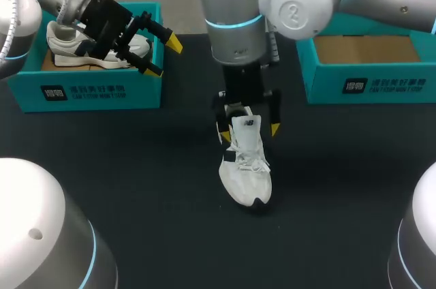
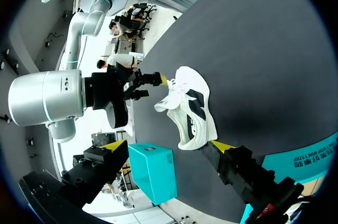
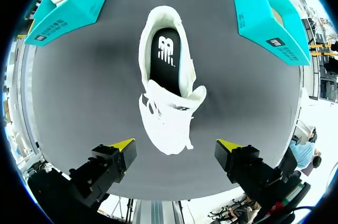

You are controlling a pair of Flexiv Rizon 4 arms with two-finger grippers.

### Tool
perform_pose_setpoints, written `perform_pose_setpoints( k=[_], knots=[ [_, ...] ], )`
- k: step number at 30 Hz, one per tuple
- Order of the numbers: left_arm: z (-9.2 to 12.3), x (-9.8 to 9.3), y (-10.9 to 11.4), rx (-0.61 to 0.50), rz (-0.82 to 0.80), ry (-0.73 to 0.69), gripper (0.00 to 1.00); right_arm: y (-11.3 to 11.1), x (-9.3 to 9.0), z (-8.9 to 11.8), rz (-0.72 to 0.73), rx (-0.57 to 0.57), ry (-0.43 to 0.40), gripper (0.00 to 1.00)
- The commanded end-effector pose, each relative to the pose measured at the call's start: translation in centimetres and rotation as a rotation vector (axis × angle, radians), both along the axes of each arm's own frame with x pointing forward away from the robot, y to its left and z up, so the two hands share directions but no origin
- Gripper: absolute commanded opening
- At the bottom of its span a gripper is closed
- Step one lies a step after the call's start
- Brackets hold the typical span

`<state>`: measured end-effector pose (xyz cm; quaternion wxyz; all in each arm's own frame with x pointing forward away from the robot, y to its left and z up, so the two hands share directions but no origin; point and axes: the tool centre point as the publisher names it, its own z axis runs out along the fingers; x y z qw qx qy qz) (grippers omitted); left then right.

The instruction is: Take the shoe out of the shoebox, open the shoe tongue, remove and reinsert the insole, then place the shoe into the shoebox

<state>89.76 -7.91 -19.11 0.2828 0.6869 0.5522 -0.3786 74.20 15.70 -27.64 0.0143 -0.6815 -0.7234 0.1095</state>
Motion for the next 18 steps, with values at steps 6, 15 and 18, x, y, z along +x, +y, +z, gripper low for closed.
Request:
perform_pose_setpoints(
  k=[6, 15, 18],
  knots=[
    [0.0, 0.0, 0.0, 0.003, -0.001, -0.001, 1.00, -0.6, -1.7, 0.7, -0.021, -0.001, 0.002, 0.43],
    [0.0, 0.0, 0.0, 0.003, -0.001, -0.001, 1.00, -0.6, -1.4, -0.2, -0.010, 0.023, 0.006, 0.00],
    [0.0, 0.0, 0.0, 0.003, -0.001, -0.001, 1.00, -0.6, -1.3, -0.7, -0.006, 0.032, 0.015, 0.00]
  ],
)
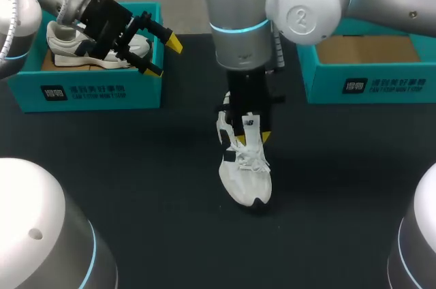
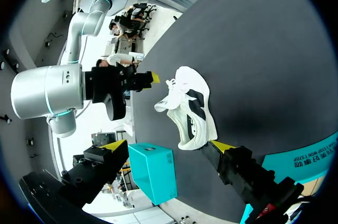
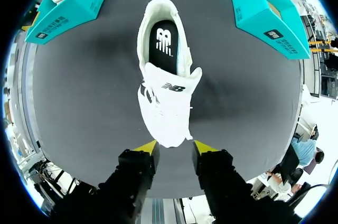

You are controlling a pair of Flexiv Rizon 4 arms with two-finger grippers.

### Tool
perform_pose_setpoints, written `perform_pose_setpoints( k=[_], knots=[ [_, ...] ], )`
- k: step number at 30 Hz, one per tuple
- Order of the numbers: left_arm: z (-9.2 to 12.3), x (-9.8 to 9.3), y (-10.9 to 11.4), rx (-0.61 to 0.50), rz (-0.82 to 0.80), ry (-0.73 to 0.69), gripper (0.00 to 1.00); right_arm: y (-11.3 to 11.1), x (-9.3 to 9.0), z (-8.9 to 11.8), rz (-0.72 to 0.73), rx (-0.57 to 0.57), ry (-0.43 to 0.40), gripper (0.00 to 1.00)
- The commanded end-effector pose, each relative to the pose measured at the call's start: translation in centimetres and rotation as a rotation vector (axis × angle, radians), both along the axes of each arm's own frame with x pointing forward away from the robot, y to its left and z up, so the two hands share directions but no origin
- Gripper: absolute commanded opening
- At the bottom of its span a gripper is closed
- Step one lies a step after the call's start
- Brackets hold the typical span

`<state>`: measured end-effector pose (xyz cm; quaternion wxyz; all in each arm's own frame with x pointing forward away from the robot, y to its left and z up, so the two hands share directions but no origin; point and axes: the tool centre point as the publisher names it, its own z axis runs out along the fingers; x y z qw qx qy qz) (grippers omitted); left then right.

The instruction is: Take the shoe out of the shoebox, open the shoe tongue, remove and reinsert the insole, then place the shoe into the shoebox

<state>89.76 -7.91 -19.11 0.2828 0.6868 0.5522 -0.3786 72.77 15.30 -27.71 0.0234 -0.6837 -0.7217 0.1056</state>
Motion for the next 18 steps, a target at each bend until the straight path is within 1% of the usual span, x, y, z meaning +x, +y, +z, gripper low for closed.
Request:
perform_pose_setpoints(
  k=[1, 8, 11, 18],
  knots=[
    [0.0, 0.0, 0.0, 0.003, -0.001, -0.001, 1.00, -0.2, 0.2, -0.8, 0.001, 0.018, 0.010, 0.00],
    [0.0, 0.0, 0.0, 0.003, -0.001, -0.001, 1.00, -0.1, 0.6, -2.2, -0.001, 0.047, 0.021, 0.00],
    [0.0, 0.0, 0.0, 0.003, -0.001, -0.001, 1.00, 0.5, 1.1, -2.9, 0.014, 0.071, 0.027, 0.00],
    [0.0, 0.0, 0.0, 0.003, -0.001, -0.001, 1.00, 1.7, 2.5, -3.9, 0.043, 0.089, 0.025, 0.00]
  ],
)
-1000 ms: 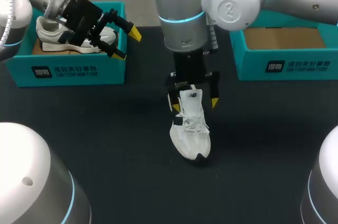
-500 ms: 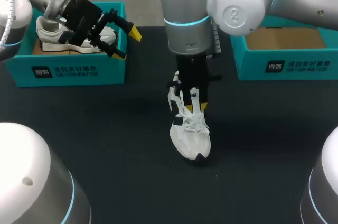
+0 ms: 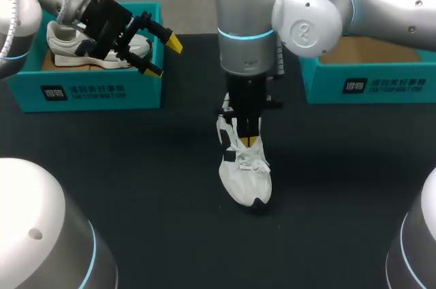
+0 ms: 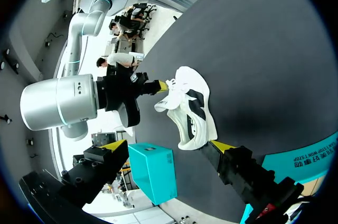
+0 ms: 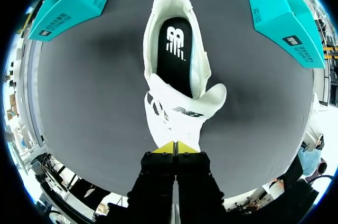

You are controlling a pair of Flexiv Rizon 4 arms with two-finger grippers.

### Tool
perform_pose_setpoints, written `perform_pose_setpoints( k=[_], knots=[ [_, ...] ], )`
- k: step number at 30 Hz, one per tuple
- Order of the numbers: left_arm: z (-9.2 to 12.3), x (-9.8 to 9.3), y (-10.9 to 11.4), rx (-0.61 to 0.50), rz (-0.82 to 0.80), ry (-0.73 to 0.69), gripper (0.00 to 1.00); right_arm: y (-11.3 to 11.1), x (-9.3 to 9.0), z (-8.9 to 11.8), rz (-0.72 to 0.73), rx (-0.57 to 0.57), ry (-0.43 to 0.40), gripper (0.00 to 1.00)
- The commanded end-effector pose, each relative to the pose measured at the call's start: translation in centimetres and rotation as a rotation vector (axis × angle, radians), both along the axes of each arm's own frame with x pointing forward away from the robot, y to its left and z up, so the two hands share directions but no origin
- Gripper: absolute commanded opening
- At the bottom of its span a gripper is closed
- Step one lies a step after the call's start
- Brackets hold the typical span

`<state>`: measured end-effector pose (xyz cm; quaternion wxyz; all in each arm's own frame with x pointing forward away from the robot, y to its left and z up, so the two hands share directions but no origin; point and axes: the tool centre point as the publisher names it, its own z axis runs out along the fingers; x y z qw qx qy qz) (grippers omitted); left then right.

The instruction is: Take the shoe out of the shoebox, open the shoe tongue, remove and reinsert the insole, then place the shoe into the shoebox

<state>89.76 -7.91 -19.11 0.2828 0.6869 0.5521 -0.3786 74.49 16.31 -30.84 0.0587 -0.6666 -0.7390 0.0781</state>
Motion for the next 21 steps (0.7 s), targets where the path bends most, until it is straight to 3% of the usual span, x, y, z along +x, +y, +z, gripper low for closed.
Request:
perform_pose_setpoints(
  k=[1, 14, 21],
  knots=[
    [0.0, 0.0, 0.0, 0.003, -0.001, -0.001, 1.00, 0.7, 1.1, -0.9, 0.004, -0.003, 0.007, 0.00],
    [0.0, 0.0, 0.0, 0.003, -0.001, -0.001, 1.00, 1.2, 3.7, -2.7, 0.014, 0.008, -0.005, 0.00],
    [0.0, 0.0, 0.0, 0.003, -0.001, -0.001, 1.00, 1.0, 2.9, -0.7, 0.021, -0.009, -0.035, 0.00]
  ],
)
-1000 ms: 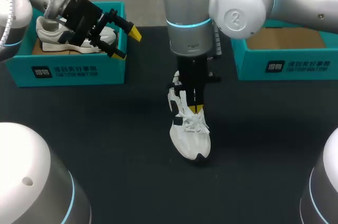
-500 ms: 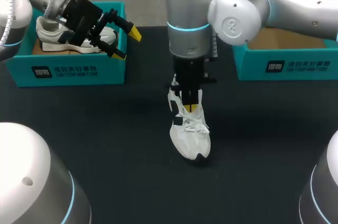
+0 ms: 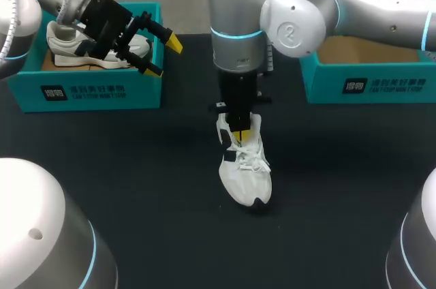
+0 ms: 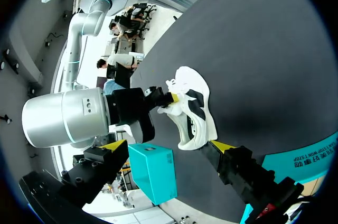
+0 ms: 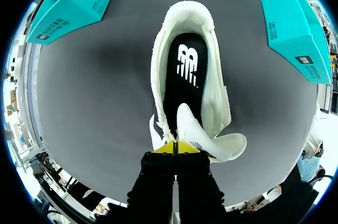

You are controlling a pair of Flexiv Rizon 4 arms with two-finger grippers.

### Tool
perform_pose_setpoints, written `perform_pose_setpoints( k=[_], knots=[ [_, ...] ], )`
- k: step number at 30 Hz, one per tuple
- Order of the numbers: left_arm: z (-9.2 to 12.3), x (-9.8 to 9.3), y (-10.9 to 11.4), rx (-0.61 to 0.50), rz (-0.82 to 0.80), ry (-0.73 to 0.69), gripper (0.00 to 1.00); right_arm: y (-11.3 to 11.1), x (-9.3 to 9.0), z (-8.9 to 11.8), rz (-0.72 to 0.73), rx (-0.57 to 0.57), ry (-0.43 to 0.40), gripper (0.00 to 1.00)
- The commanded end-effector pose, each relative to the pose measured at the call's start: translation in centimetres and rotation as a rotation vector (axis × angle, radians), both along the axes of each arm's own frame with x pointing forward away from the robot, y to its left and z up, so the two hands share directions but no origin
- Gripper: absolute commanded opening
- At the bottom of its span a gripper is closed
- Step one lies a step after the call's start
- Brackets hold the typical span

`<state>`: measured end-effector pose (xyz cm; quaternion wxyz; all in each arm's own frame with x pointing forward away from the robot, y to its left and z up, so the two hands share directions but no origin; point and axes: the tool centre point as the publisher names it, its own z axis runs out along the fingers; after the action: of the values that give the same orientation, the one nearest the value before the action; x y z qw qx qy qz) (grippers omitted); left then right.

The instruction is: Take the shoe out of the shoebox, open the shoe tongue, remove and reinsert the insole, then place the shoe into the shoebox

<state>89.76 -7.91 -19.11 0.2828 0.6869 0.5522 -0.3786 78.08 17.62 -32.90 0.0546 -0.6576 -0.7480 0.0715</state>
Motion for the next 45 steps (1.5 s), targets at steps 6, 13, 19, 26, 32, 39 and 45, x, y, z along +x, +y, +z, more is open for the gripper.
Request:
perform_pose_setpoints(
  k=[6, 13, 19, 26, 32, 39, 45],
  knots=[
    [0.0, 0.0, 0.0, 0.003, -0.001, -0.001, 1.00, -2.1, -0.9, 2.4, -0.040, -0.051, -0.043, 0.00],
    [0.0, 0.0, 0.0, 0.003, -0.001, -0.001, 1.00, -3.9, -0.5, 2.6, -0.086, -0.079, -0.069, 0.00],
    [0.0, 0.0, 0.0, 0.003, -0.001, -0.001, 1.00, -4.8, -0.1, 2.7, -0.104, -0.095, -0.076, 0.00],
    [0.0, 0.0, 0.0, 0.003, -0.001, -0.001, 1.00, -5.1, 0.5, 2.0, -0.110, -0.084, -0.071, 0.00],
    [0.0, 0.0, 0.0, 0.003, -0.001, -0.001, 1.00, -3.9, 0.7, 1.8, -0.072, -0.065, -0.069, 0.00],
    [0.0, 0.0, 0.0, 0.003, -0.001, -0.001, 1.00, -2.5, 1.1, 2.1, -0.028, -0.042, -0.080, 0.00],
    [0.0, 0.0, 0.0, 0.003, -0.001, -0.001, 1.00, -2.2, 2.2, 0.8, -0.027, -0.024, -0.068, 0.00]
  ],
)
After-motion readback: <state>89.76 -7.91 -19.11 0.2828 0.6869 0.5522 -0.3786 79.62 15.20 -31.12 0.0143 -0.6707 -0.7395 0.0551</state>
